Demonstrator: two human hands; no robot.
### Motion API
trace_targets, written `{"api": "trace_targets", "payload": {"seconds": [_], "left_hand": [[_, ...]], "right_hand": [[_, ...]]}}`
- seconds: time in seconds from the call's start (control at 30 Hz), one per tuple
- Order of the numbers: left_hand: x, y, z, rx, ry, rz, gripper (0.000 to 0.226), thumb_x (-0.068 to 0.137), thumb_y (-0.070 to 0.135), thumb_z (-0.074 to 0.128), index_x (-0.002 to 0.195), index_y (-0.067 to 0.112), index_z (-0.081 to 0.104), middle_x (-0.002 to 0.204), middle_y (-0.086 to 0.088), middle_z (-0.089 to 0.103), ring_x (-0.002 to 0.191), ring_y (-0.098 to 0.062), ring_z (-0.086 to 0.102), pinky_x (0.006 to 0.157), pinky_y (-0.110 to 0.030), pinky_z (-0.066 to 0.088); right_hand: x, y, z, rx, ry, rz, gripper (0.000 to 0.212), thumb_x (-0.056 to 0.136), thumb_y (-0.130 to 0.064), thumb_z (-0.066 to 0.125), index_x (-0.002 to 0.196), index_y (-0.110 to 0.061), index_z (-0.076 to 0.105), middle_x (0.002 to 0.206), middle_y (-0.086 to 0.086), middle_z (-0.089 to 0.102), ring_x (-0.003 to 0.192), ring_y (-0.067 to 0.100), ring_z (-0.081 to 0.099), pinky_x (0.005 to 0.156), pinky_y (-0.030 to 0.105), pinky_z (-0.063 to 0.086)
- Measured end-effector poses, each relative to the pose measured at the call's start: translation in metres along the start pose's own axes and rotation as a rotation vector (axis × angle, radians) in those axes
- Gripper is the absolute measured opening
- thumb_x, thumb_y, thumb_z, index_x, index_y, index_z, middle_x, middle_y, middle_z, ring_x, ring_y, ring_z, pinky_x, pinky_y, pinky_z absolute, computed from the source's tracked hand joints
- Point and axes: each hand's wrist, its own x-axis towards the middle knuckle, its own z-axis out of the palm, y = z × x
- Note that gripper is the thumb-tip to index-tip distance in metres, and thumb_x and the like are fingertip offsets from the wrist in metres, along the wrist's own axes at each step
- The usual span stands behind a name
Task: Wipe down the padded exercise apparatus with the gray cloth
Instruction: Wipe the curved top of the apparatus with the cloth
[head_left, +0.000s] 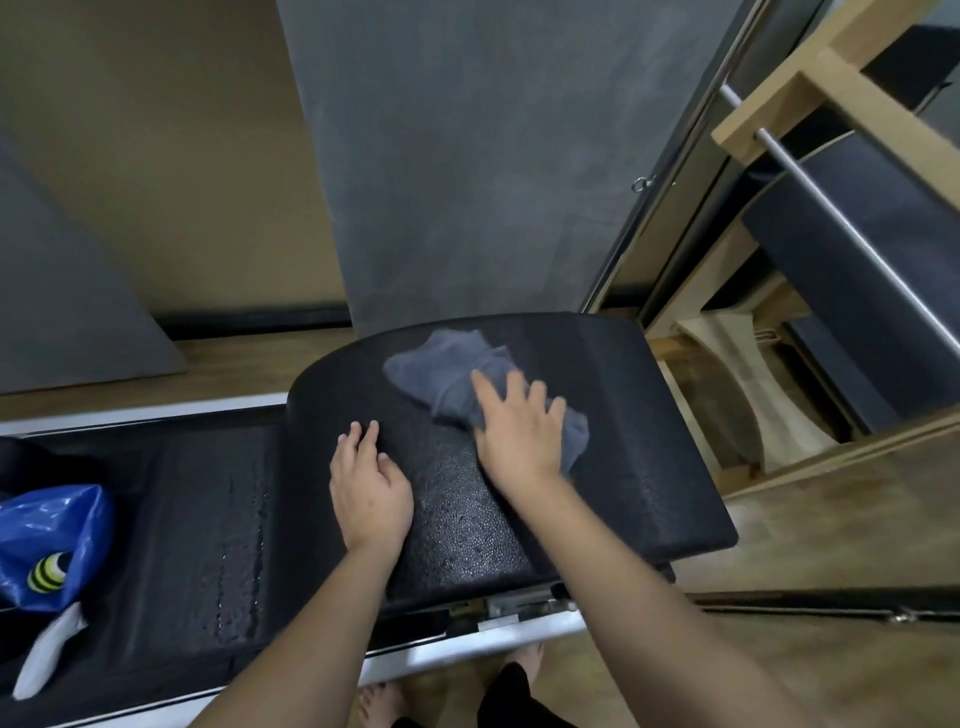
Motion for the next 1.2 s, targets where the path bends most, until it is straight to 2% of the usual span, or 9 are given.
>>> {"api": "trace_targets", "payload": {"seconds": [0.17, 0.27, 0.4, 0.5, 0.6, 0.77, 0.97, 1.1, 1.2], "left_hand": [[0.000, -0.005, -0.003, -0.023, -0.036, 0.009, 0.052, 0.094, 0.012, 0.058, 0.145, 0.017, 0.050, 0.158, -0.003, 0.038, 0.150, -0.022, 0.026, 0.119, -0.046, 0.029], [0.000, -0.006, -0.002, 0.001, -0.037, 0.014, 0.049, 0.098, 0.011, 0.050, 0.147, 0.017, 0.048, 0.160, -0.001, 0.036, 0.151, -0.021, 0.023, 0.120, -0.042, 0.026], [0.001, -0.001, -0.001, 0.021, -0.021, -0.008, 0.048, 0.098, 0.013, 0.044, 0.145, 0.016, 0.050, 0.159, -0.001, 0.038, 0.150, -0.020, 0.025, 0.120, -0.042, 0.025], [0.001, 0.000, 0.000, 0.037, -0.025, -0.009, 0.049, 0.098, 0.014, 0.044, 0.146, 0.017, 0.050, 0.159, -0.001, 0.038, 0.150, -0.021, 0.025, 0.119, -0.042, 0.025], [0.000, 0.001, -0.002, 0.032, -0.022, -0.018, 0.049, 0.098, 0.015, 0.043, 0.146, 0.018, 0.049, 0.159, 0.000, 0.037, 0.150, -0.020, 0.024, 0.119, -0.043, 0.025], [-0.001, 0.002, -0.001, 0.017, -0.014, -0.021, 0.049, 0.097, 0.013, 0.044, 0.146, 0.017, 0.050, 0.159, -0.001, 0.038, 0.150, -0.021, 0.025, 0.118, -0.043, 0.025], [-0.002, -0.004, -0.003, 0.035, -0.039, 0.015, 0.053, 0.095, 0.007, 0.047, 0.146, 0.018, 0.047, 0.159, -0.001, 0.036, 0.150, -0.022, 0.024, 0.119, -0.045, 0.028], [-0.002, -0.002, -0.003, 0.007, -0.021, 0.001, 0.047, 0.099, 0.013, 0.043, 0.146, 0.019, 0.048, 0.159, 0.000, 0.037, 0.150, -0.020, 0.024, 0.119, -0.042, 0.027], [-0.001, 0.000, -0.002, 0.008, -0.018, -0.014, 0.048, 0.098, 0.014, 0.043, 0.146, 0.018, 0.049, 0.158, 0.000, 0.038, 0.150, -0.020, 0.025, 0.119, -0.042, 0.026]], "right_hand": [[-0.103, 0.002, 0.007, 0.013, -0.014, -0.205, 0.080, 0.063, -0.042, 0.082, 0.137, -0.032, 0.054, 0.125, 0.011, 0.060, 0.091, 0.035, 0.057, 0.075, 0.049, 0.047], [-0.122, 0.038, 0.008, 0.013, 0.018, -0.211, 0.082, 0.061, -0.045, 0.081, 0.137, -0.033, 0.053, 0.122, 0.012, 0.061, 0.086, 0.034, 0.056, 0.072, 0.048, 0.046], [-0.083, 0.083, 0.009, 0.002, 0.032, 0.006, 0.071, 0.072, -0.042, 0.074, 0.138, -0.030, 0.052, 0.108, 0.013, 0.057, 0.087, 0.037, 0.053, 0.074, 0.049, 0.044], [-0.026, 0.096, 0.006, 0.059, -0.002, 0.293, 0.058, 0.090, -0.047, 0.054, 0.144, -0.030, 0.041, 0.126, 0.015, 0.050, 0.108, 0.041, 0.049, 0.090, 0.054, 0.040], [0.013, 0.078, 0.004, 0.094, -0.024, 0.407, 0.059, 0.092, -0.047, 0.053, 0.146, -0.030, 0.036, 0.136, 0.015, 0.045, 0.118, 0.040, 0.045, 0.097, 0.055, 0.036], [-0.003, 0.023, 0.001, 0.017, -0.011, 0.193, 0.067, 0.087, -0.045, 0.064, 0.147, -0.033, 0.037, 0.132, 0.013, 0.048, 0.111, 0.037, 0.048, 0.092, 0.053, 0.038], [-0.111, 0.004, 0.008, 0.012, 0.012, -0.153, 0.075, 0.068, -0.038, 0.080, 0.137, -0.030, 0.054, 0.126, 0.014, 0.061, 0.092, 0.036, 0.057, 0.075, 0.050, 0.048], [-0.135, 0.053, 0.011, 0.013, 0.036, -0.124, 0.080, 0.064, -0.042, 0.080, 0.138, -0.032, 0.052, 0.121, 0.014, 0.061, 0.085, 0.035, 0.054, 0.071, 0.047, 0.045], [-0.114, 0.096, 0.014, 0.010, 0.036, 0.054, 0.073, 0.069, -0.039, 0.079, 0.137, -0.028, 0.054, 0.109, 0.015, 0.057, 0.085, 0.037, 0.053, 0.072, 0.049, 0.044]]}}
